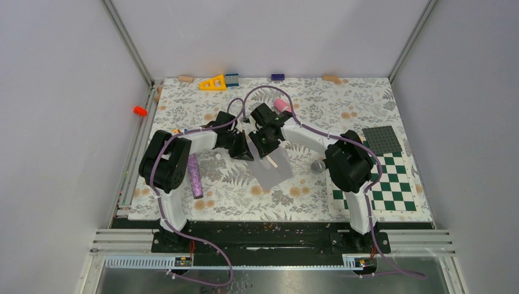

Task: Place the letter into the envelope and seal it
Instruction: Paint the envelope at the center of the board.

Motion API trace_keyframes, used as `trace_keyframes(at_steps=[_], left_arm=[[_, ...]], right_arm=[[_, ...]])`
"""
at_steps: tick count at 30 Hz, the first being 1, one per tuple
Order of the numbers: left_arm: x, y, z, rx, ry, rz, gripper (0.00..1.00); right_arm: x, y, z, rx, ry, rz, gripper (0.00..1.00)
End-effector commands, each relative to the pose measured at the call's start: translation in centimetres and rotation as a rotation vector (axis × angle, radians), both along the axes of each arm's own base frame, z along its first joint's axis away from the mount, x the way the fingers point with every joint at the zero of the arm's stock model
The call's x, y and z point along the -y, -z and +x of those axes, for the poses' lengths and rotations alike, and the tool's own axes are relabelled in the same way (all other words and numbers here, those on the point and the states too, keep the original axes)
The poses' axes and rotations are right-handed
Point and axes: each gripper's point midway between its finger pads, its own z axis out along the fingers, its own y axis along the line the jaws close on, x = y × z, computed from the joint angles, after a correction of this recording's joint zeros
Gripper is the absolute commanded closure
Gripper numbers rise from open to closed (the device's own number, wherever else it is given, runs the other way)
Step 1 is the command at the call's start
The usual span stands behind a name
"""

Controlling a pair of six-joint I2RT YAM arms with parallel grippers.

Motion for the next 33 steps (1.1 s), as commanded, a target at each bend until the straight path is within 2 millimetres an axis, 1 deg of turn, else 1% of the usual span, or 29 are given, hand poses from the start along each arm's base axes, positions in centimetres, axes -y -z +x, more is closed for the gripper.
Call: trace_keyframes(at_steps=[1,8,15,21,25,28,30,33], left_arm=[[-0.2,1.8,-0.2,0.024,0.037,0.093,1.00],[0.0,1.8,-0.4,0.036,0.061,0.116,1.00],[0.2,2.0,-0.7,0.045,0.081,0.134,1.00],[0.4,1.7,-0.7,0.058,0.092,0.138,1.00],[0.4,1.8,-0.7,0.060,0.095,0.140,1.00],[0.4,1.8,-0.8,0.060,0.098,0.143,1.00],[0.3,1.8,-0.7,0.067,0.095,0.150,1.00],[0.1,1.7,-0.6,0.072,0.089,0.161,1.00]], right_arm=[[-1.0,-0.2,1.4,0.084,-0.006,-0.013,1.00],[-1.6,-0.4,2.2,0.105,0.013,0.003,1.00],[-2.4,-0.8,2.4,0.101,0.023,0.039,1.00],[-2.7,-0.6,3.0,0.115,0.048,0.040,1.00],[-3.2,-0.8,3.2,0.109,0.068,0.059,1.00],[-3.5,-1.0,3.0,0.095,0.066,0.077,1.00],[-3.3,-0.9,2.9,0.090,0.063,0.069,1.00],[-2.0,-0.5,2.3,0.083,0.048,0.016,1.00]])
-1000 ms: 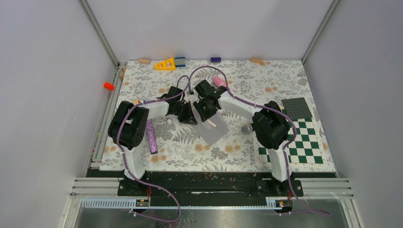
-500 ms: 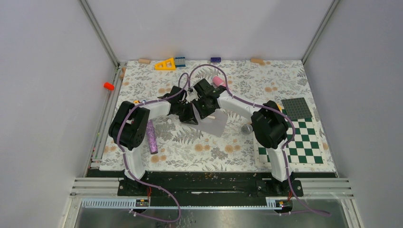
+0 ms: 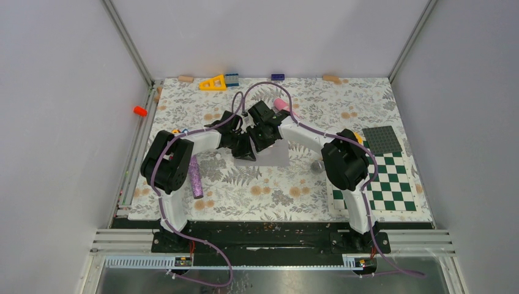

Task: Place the letter into the envelope and seal it
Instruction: Paint the envelope at the center of the board.

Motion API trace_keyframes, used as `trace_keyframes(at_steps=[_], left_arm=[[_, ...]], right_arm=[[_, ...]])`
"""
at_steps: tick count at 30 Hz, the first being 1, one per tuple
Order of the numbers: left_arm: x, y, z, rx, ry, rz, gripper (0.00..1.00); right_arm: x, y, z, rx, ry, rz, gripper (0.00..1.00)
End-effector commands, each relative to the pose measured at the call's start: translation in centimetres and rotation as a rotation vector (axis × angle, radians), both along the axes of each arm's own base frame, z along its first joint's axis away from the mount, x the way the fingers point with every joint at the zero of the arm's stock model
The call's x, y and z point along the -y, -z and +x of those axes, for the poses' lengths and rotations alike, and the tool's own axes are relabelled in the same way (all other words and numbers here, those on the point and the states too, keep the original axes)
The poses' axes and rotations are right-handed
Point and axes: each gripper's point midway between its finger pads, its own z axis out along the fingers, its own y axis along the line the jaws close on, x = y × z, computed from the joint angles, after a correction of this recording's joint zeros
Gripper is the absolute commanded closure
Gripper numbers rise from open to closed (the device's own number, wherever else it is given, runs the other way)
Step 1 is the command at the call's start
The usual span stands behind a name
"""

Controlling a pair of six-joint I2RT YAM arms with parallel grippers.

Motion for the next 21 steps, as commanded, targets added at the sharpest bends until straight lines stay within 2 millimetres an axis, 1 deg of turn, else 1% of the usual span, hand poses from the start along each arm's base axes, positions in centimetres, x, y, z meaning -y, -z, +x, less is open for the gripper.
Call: trace_keyframes(at_steps=[1,5,8,11,14,18,21], left_arm=[[-0.9,1.7,-0.3,0.023,0.028,0.108,1.00],[-1.1,2.0,-0.3,0.016,0.019,0.119,1.00],[-1.1,2.1,-0.3,0.013,0.013,0.119,1.00],[-1.2,2.0,-0.3,0.016,0.011,0.123,1.00],[-1.3,1.9,-0.2,0.023,0.009,0.129,1.00],[-1.5,2.0,-0.2,0.024,0.008,0.139,1.00],[-1.5,2.0,-0.1,0.026,0.007,0.141,1.00]], right_arm=[[0.0,-0.3,-0.9,0.011,-0.049,-0.035,1.00],[1.7,-0.9,-1.6,0.040,-0.077,-0.067,1.00],[2.6,-1.7,-1.1,0.094,-0.094,-0.104,1.00],[2.9,-1.5,-1.0,0.103,-0.101,-0.123,1.00],[3.0,-1.2,-1.4,0.084,-0.108,-0.126,1.00],[3.5,-1.5,-1.4,0.092,-0.121,-0.145,1.00],[3.8,-1.7,-1.9,0.078,-0.145,-0.152,1.00]])
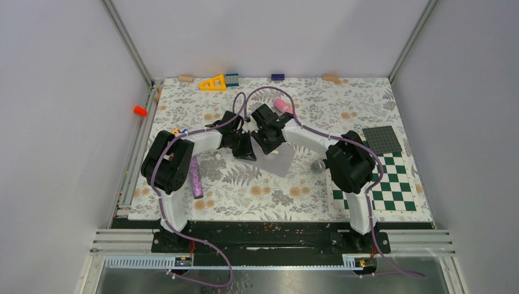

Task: Place the letter into the envelope and seal it
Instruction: Paint the envelope at the center of the board.

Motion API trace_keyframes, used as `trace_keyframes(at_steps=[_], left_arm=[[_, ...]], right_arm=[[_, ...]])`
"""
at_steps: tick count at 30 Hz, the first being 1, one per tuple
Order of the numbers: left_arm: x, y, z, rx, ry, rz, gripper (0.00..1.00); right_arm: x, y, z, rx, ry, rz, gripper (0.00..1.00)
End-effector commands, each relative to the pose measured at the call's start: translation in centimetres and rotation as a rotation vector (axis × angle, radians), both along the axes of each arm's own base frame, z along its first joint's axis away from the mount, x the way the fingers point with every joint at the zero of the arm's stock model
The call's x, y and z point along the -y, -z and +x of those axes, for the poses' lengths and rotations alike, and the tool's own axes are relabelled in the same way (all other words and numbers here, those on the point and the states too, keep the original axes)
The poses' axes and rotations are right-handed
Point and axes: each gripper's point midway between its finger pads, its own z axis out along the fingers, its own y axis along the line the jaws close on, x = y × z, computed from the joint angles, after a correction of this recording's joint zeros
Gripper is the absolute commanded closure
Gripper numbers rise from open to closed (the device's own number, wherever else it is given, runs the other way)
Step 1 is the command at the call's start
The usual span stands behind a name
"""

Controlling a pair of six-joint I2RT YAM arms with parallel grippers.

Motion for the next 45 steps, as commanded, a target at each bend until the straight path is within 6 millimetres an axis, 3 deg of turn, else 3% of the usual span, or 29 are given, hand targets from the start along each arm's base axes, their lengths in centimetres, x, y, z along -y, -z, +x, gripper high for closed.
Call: trace_keyframes(at_steps=[1,11,13,17,23,37,45], left_arm=[[-1.6,2.0,-0.2,0.015,0.006,0.124,1.00],[-1.5,1.9,-0.2,0.015,0.008,0.117,1.00],[-1.4,1.8,-0.2,0.017,0.009,0.114,1.00],[-1.4,1.8,-0.2,0.015,0.008,0.113,1.00],[-1.4,1.6,-0.1,0.021,0.008,0.112,1.00],[-1.5,1.3,-0.1,0.032,0.007,0.117,1.00],[-1.6,1.3,-0.1,0.033,0.005,0.120,1.00]], right_arm=[[0.8,-2.1,-1.3,0.021,-0.080,-0.042,1.00],[-2.3,-5.5,-1.6,0.029,-0.099,0.146,1.00],[-2.7,-5.5,-1.6,0.022,-0.102,0.158,1.00],[-3.0,-3.6,-1.9,-0.032,-0.099,0.148,1.00],[-1.9,-1.0,-2.8,-0.085,-0.091,0.092,1.00],[1.5,0.3,-2.9,-0.059,-0.100,-0.037,1.00],[3.3,-0.7,-2.5,-0.047,-0.088,-0.049,1.00]])
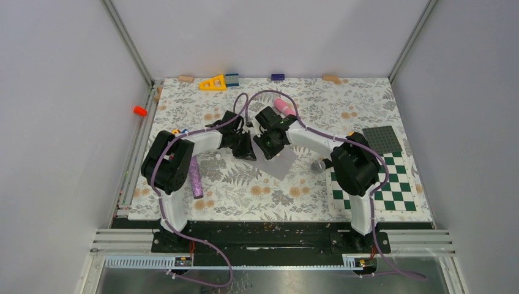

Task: Place the letter into the envelope and seal it
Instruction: Paint the envelope at the center of the board.

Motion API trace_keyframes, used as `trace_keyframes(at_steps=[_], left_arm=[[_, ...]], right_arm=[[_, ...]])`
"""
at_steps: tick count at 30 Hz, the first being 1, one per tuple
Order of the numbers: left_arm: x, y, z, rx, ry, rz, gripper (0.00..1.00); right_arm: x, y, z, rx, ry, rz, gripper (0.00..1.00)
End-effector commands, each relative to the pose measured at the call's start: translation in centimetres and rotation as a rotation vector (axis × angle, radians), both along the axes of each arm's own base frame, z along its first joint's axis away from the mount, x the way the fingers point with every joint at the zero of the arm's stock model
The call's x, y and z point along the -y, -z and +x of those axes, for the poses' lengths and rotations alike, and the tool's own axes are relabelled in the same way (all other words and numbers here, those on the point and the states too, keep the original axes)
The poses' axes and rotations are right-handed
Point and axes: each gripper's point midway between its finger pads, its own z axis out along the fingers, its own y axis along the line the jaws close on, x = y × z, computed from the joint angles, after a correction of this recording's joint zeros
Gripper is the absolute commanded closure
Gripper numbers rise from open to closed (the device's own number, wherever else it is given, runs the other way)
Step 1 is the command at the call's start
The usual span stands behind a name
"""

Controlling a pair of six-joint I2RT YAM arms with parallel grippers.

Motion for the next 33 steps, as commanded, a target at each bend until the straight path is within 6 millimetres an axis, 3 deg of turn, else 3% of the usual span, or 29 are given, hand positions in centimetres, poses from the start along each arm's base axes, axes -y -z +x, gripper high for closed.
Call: trace_keyframes(at_steps=[1,10,17,20,23,27,30,33], left_arm=[[-1.6,1.3,-0.1,0.026,0.002,0.115,1.00],[-1.6,1.5,-0.1,0.023,0.000,0.118,1.00],[-1.3,1.0,-0.2,0.030,0.008,0.096,1.00],[-0.1,-0.5,0.0,0.056,0.031,0.025,1.00],[1.0,-3.4,0.5,0.121,0.056,-0.062,1.00],[1.6,-6.6,0.9,0.166,0.078,-0.169,0.91],[1.5,-8.3,1.4,0.182,0.077,-0.249,0.86],[-0.3,-8.5,2.4,0.211,0.023,-0.193,0.88]], right_arm=[[2.6,-0.7,-0.5,0.013,-0.014,-0.069,1.00],[4.6,-0.6,-1.6,-0.004,-0.033,-0.116,1.00],[5.9,-1.9,-0.1,0.041,0.014,-0.116,1.00],[5.2,-3.2,0.2,0.048,0.019,-0.061,1.00],[3.7,-4.8,0.5,0.056,0.029,0.024,1.00],[1.6,-6.2,1.1,0.049,0.050,0.114,1.00],[0.3,-6.5,1.8,0.030,0.076,0.156,1.00],[-0.8,-6.2,2.7,0.019,0.100,0.175,1.00]])
